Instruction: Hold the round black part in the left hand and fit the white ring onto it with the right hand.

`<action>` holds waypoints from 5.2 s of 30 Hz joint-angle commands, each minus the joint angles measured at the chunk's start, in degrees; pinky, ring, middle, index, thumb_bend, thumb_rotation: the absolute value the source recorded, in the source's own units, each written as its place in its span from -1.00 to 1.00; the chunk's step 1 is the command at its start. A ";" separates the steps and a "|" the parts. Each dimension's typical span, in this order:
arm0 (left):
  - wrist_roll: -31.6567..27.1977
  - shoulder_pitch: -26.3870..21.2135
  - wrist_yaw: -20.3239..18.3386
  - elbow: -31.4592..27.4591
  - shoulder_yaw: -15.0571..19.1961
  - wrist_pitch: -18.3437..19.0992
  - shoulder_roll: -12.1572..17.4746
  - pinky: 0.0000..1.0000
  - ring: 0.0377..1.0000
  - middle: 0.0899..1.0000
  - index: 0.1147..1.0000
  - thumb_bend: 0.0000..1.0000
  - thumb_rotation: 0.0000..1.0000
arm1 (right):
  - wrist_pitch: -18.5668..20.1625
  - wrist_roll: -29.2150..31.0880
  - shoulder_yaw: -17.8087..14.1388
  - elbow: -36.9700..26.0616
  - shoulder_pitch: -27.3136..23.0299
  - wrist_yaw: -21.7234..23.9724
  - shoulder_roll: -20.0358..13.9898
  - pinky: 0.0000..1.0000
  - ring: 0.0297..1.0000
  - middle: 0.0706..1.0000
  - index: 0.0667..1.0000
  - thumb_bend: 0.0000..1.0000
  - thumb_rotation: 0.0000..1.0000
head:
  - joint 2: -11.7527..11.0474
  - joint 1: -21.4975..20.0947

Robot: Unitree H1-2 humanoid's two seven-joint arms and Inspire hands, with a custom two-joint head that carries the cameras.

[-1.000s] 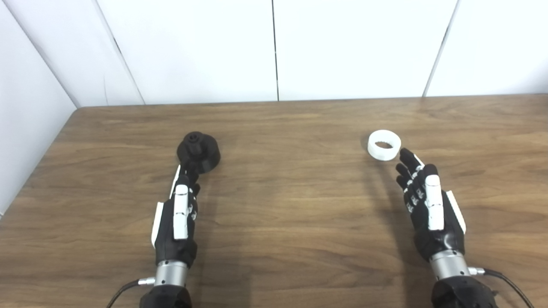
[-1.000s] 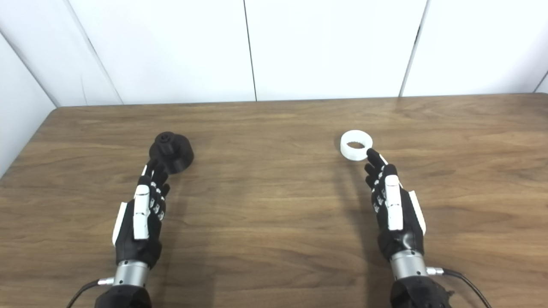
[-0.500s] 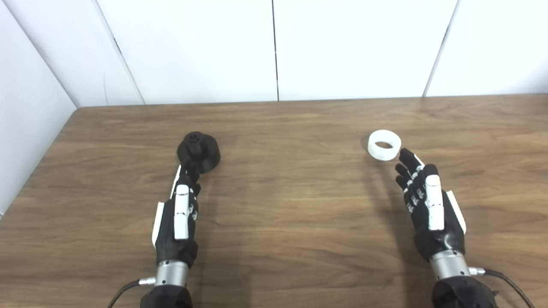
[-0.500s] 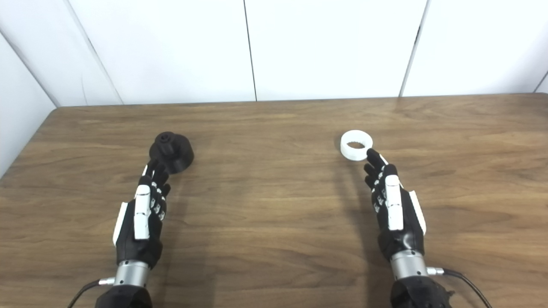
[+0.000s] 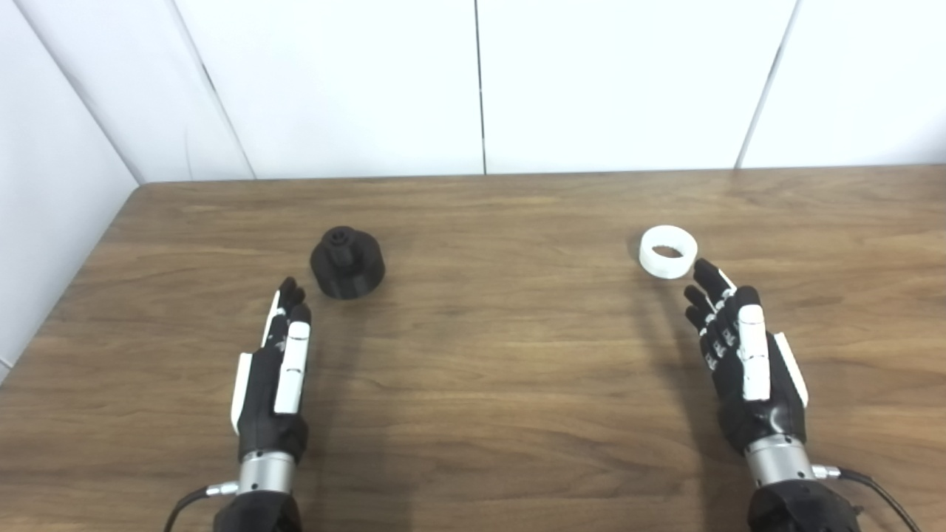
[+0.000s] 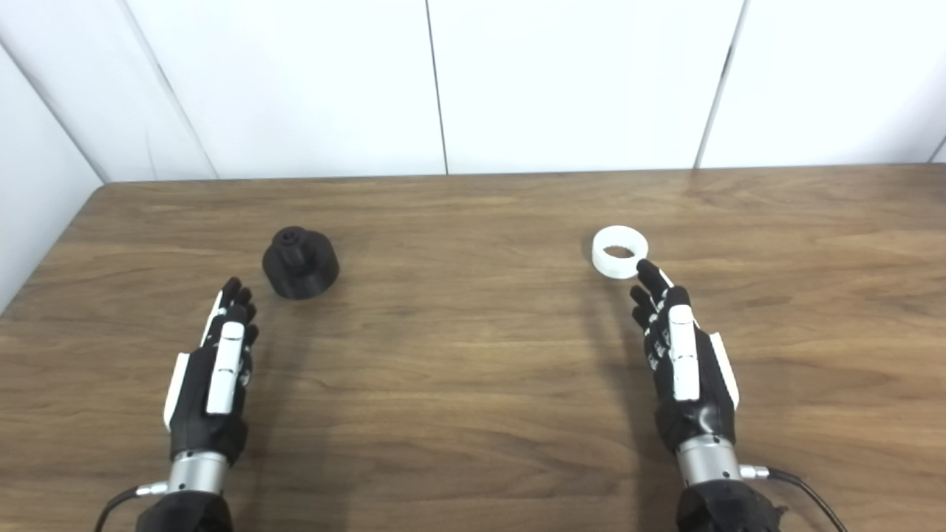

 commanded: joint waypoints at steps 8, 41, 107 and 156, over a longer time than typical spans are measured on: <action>8.79 -4.72 -1.49 -3.06 2.25 5.19 11.99 0.69 0.88 0.95 0.89 0.88 -0.35 | -1.61 0.63 -0.03 -0.85 4.63 0.21 1.47 0.85 0.87 0.89 0.75 0.00 1.00 | -0.08 0.11; 27.42 -25.57 -17.74 12.08 -10.19 13.74 28.43 0.92 1.00 1.00 0.87 1.00 -0.51 | -2.75 -0.89 0.46 0.70 3.98 -0.44 2.02 0.85 0.85 0.86 0.71 0.04 1.00 | -1.16 -0.32; 29.92 -39.34 -22.48 31.24 -20.11 11.48 28.66 0.91 1.00 1.00 0.79 1.00 -0.52 | -2.98 -1.59 0.84 0.33 4.23 -2.01 2.35 0.78 0.84 0.84 0.69 0.06 1.00 | -1.37 -1.08; 31.91 -43.27 -20.51 35.47 -24.05 7.51 27.25 0.95 1.00 0.92 0.51 0.99 -0.50 | -4.20 -1.62 1.39 0.82 5.15 -3.44 3.40 0.79 0.85 0.84 0.69 0.05 0.99 | -2.16 -1.85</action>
